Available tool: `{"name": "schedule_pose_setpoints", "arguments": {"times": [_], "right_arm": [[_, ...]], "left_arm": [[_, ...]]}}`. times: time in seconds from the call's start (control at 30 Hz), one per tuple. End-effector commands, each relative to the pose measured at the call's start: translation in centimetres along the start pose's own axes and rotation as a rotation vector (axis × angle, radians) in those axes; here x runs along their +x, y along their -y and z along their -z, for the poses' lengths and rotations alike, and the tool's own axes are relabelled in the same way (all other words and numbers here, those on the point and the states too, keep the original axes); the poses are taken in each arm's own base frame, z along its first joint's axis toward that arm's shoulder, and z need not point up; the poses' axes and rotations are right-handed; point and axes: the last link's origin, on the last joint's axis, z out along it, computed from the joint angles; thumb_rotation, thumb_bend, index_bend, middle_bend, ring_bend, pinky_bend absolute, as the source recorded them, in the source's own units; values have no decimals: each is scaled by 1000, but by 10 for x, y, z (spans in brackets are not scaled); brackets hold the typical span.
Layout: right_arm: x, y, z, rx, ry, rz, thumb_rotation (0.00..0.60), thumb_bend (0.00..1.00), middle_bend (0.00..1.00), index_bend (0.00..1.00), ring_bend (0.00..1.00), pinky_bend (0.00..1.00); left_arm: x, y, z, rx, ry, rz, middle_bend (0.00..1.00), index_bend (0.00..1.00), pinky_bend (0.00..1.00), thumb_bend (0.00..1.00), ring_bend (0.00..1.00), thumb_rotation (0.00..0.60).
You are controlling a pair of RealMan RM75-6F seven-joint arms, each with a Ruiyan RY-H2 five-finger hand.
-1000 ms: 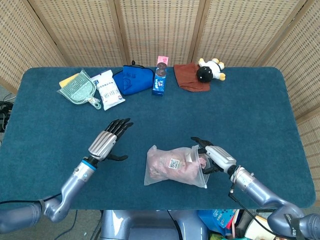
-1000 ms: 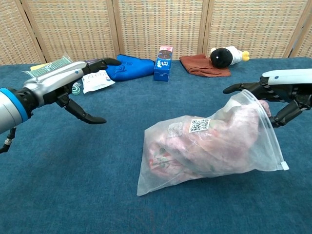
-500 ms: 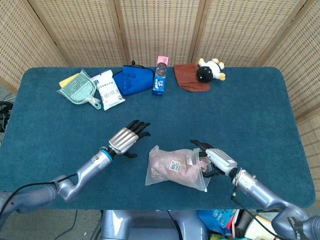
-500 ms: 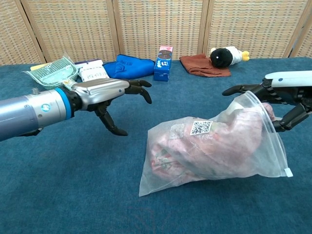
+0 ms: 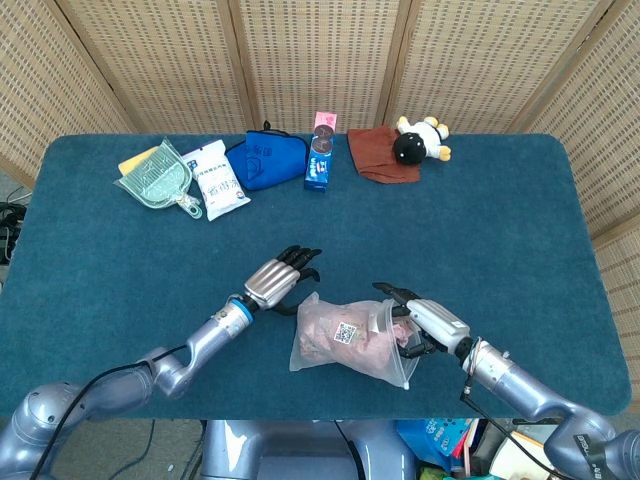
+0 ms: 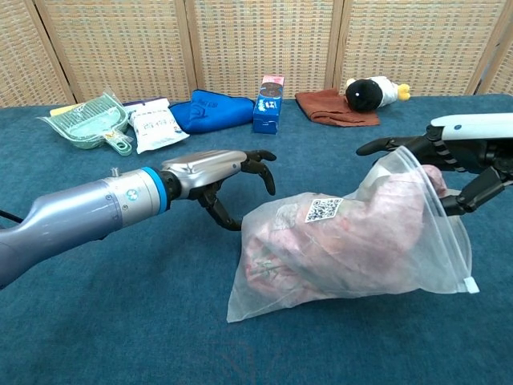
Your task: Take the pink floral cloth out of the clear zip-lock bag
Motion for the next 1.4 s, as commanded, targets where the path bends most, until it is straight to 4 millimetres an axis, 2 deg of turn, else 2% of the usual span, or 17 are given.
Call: {"name": "schedule_pose_setpoints", "arguments": {"times": [0.03,0.17,0.57,1.4], "right_arm": [[0,1,-1,8,-1,-8,600,878,0,706,0,0],[-1,3,-2,16,-1,-15,600,878,0,706,0,0],[-4,8,-5,28,11,-15,600,879,0,706,0,0],[-6,10,-2,39,26,-5,600,900,0,706,0,0]], "left_arm": [[-7,-3,-8,10,8,45,0,344,0,331,0,600],[-12,-6,-12,7,8,52,0,371,0,375,0,600],[-11,-6,-16,8,-18,69,0,483,0,412,0,600],[-20,-17,-25,14,7,73,0,484,0,413,0,600]]}}
